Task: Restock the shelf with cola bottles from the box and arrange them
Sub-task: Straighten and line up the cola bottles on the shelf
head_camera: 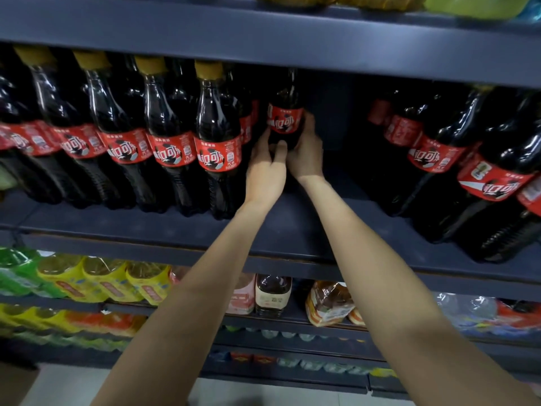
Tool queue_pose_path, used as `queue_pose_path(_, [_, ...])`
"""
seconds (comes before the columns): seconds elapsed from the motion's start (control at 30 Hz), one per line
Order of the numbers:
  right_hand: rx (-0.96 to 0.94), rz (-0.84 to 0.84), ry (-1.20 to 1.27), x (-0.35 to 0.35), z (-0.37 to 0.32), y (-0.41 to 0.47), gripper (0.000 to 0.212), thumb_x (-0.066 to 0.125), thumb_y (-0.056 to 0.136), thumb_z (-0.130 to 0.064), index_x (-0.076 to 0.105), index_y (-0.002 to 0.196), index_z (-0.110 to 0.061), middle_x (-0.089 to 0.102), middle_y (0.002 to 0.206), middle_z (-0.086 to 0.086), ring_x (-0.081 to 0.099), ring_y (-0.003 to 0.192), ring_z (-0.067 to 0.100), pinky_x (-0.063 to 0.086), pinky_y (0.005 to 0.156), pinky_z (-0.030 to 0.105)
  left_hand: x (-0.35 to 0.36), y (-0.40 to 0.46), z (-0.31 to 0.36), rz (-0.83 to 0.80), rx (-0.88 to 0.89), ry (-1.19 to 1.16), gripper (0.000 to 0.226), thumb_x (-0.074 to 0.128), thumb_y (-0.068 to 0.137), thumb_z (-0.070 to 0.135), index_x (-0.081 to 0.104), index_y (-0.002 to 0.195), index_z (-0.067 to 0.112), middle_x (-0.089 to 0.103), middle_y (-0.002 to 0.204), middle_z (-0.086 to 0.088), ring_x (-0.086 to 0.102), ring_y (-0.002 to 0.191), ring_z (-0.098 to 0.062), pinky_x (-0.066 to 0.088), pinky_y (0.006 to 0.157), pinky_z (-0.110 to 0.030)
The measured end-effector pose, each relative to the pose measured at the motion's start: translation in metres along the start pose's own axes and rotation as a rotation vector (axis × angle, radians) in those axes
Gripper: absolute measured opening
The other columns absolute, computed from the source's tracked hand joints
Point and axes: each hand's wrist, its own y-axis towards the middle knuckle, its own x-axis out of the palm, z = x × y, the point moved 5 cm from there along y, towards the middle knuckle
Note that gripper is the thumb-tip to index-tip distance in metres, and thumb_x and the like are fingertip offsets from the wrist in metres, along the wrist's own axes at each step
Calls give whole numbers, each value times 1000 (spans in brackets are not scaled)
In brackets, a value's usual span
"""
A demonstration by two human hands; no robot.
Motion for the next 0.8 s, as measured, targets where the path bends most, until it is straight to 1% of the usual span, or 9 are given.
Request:
queue_pose_path(0.1, [-37,-28,-42,9,3,12,69,70,77,-16,39,138,-11,60,123,12,59,111,27,49,93,39,5,7,-12,-40,-115,-121,47,36,101,36,29,147,28,35,151,2,32,139,-17,23,107,-25])
queue_pose_path(0.17, [-43,-32,-77,13,7,16,71,69,78,-15,37,141,-11,46,135,19,50,121,34,43,101,42,8,7,-14,-35,-123,-180,48,35,101,38,28,147,30,34,152,2,32,139,-16,24,107,-25])
queue_pose_path(0.3, [-38,-130,-110,10,6,15,78,68,80,-12,29,147,-11,36,146,18,36,133,30,29,103,23,14,-1,-18,-30,-121,-188,47,34,101,38,26,147,31,30,154,3,30,139,-15,23,103,-23])
queue_pose_path(0.37, [-60,-178,-134,-5,0,7,78,70,80,-12,29,147,-10,43,142,15,41,131,25,30,103,21,12,-8,-17,-38,-115,-90,49,37,101,37,27,148,26,30,153,-2,29,139,-18,23,105,-23])
queue_pose_path(0.43, [-74,-169,-176,-32,-6,-13,65,68,82,-12,40,141,-10,54,132,11,51,122,20,38,103,26,8,-23,-10,-41,12,153,52,47,97,30,32,145,17,35,148,-9,34,136,-24,26,110,-28])
queue_pose_path(0.53, [-129,-77,-198,-85,-11,-61,34,61,87,-16,60,121,-13,68,111,1,64,101,12,50,92,32,18,-57,3,-125,241,257,45,57,90,19,46,134,18,53,128,-2,50,120,-19,40,104,-38])
queue_pose_path(0.67, [-21,121,-166,-154,-6,-130,20,60,91,-16,66,110,-18,70,91,-7,65,85,0,49,79,13,63,-77,21,-371,318,76,40,63,87,12,53,126,18,65,103,10,61,100,-2,49,92,-28])
queue_pose_path(0.73, [58,296,-110,-185,3,-154,20,60,91,-14,66,110,-17,68,91,-8,63,86,-2,46,79,9,93,-77,29,-433,284,25,44,66,87,15,50,128,18,62,109,8,59,102,-3,50,92,-27])
queue_pose_path(0.8, [99,489,-115,-211,14,-170,25,58,91,-12,62,116,-14,66,102,-5,61,95,0,49,84,17,124,-74,35,-472,255,28,55,68,86,20,43,135,19,56,123,4,54,109,-5,48,95,-28])
